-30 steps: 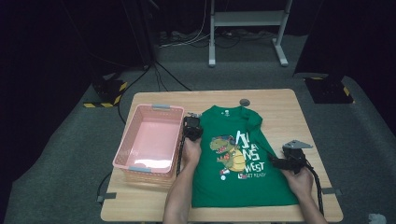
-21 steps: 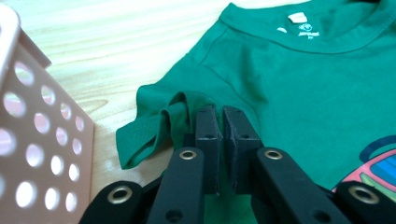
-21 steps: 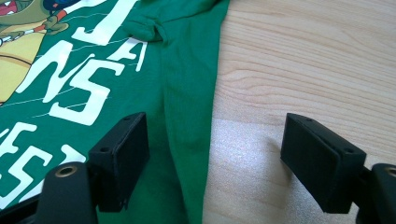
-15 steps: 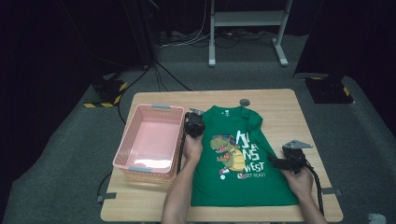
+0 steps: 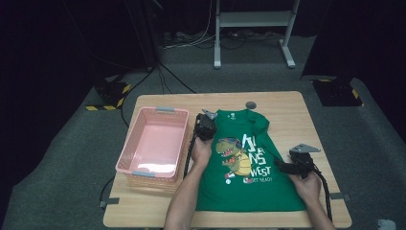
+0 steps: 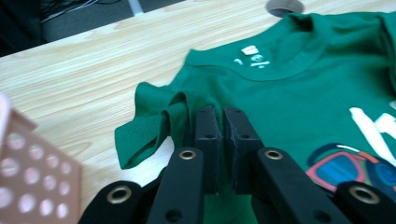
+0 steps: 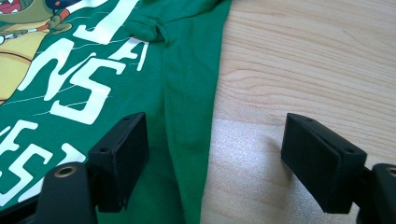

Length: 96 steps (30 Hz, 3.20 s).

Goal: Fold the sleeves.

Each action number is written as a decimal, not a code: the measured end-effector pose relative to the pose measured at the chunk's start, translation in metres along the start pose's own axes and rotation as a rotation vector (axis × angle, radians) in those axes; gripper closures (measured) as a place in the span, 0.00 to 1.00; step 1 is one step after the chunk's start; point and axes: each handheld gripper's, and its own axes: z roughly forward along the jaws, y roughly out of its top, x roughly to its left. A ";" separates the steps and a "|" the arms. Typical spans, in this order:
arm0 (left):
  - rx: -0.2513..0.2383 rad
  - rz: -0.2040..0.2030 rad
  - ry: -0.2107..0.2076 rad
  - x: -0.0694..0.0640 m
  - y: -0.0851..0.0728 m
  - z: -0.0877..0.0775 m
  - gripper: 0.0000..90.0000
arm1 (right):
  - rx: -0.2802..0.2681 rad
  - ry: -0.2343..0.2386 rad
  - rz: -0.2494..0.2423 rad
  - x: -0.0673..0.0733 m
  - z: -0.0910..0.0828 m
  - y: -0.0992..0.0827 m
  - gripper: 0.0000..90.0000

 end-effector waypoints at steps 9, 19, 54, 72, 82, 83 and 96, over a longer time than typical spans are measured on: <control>-0.003 0.060 -0.044 -0.019 -0.001 0.003 0.94 | 0.001 0.000 0.000 0.000 0.000 0.000 0.26; -0.004 0.107 -0.103 -0.040 -0.006 0.009 0.94 | 0.001 0.000 0.000 0.000 0.000 0.000 0.26; 0.050 0.080 -0.204 -0.052 -0.025 0.022 0.56 | 0.001 0.000 0.000 0.000 0.000 0.000 0.25; 0.007 0.018 -0.225 -0.040 -0.023 0.005 0.42 | 0.001 0.000 0.000 0.000 0.000 0.000 0.25; -0.004 -0.011 -0.225 -0.032 -0.023 -0.005 0.33 | 0.001 0.000 0.000 0.000 0.000 0.000 0.25; 0.000 -0.021 -0.231 -0.030 -0.023 -0.006 0.32 | 0.002 0.000 0.002 0.000 0.000 0.000 0.25; -0.007 -0.048 -0.211 -0.023 -0.030 -0.012 0.21 | 0.002 -0.001 0.001 0.000 0.000 0.000 0.24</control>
